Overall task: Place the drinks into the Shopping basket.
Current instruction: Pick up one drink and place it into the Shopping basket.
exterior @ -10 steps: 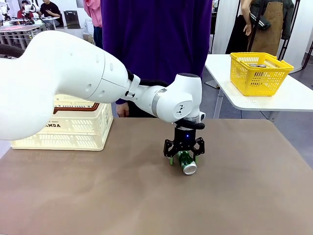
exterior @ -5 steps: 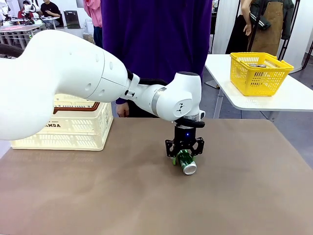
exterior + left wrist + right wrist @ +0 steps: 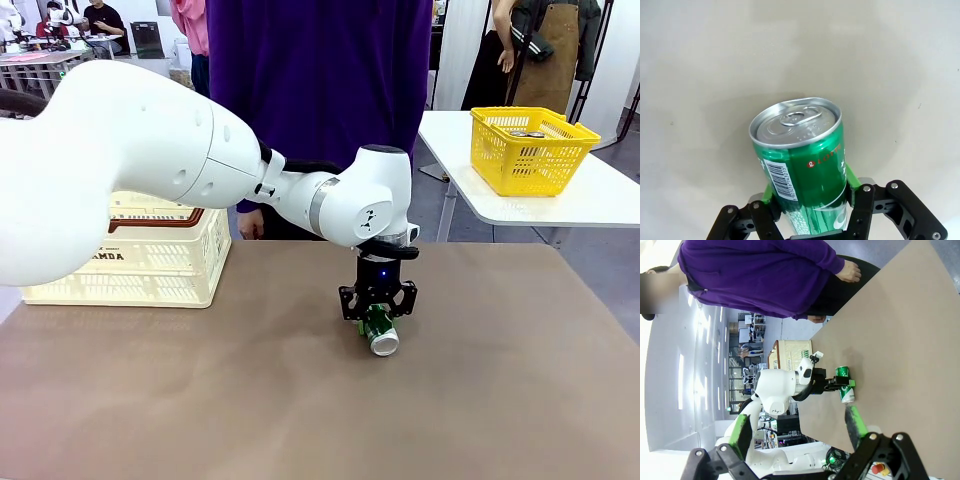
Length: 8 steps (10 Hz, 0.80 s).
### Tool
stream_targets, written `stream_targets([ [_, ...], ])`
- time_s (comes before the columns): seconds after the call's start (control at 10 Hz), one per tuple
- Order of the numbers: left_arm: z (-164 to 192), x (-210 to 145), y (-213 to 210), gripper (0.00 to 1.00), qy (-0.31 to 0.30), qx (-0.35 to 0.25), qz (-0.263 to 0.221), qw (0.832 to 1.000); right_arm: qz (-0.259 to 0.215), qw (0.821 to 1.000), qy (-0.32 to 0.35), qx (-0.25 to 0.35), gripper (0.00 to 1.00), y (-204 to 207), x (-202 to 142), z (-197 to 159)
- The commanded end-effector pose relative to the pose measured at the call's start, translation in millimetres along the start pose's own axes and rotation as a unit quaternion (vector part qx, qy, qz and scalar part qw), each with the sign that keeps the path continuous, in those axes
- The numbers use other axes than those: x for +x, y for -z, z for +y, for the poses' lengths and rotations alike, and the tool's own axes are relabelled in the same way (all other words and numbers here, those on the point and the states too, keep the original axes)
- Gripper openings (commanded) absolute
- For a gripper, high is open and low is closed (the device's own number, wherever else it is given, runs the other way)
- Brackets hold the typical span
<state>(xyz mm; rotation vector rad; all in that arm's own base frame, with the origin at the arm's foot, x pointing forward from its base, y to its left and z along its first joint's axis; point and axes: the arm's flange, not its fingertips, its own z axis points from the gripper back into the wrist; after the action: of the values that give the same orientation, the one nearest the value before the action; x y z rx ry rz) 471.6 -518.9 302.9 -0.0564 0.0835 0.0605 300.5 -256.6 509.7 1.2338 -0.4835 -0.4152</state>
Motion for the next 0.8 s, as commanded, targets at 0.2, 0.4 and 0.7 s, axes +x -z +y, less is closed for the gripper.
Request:
stream_targets([
  [0.2, 17, -3, -23, 0.00, 0.005, -0.026, -0.017, 0.999, -0.001, 1.000, -0.011, 0.009, 1.00, 0, 1, 1],
  [0.4, 38, -11, -75, 0.00, 0.054, -0.064, 0.006, 0.997, -0.001, 1.000, -0.011, 0.009, 1.00, 0, 1, 1],
  [0.7, 79, -42, -160, 0.00, 0.088, -0.089, 0.004, 0.992, -0.001, 1.000, -0.011, 0.009, 1.00, 0, 1, 1],
])
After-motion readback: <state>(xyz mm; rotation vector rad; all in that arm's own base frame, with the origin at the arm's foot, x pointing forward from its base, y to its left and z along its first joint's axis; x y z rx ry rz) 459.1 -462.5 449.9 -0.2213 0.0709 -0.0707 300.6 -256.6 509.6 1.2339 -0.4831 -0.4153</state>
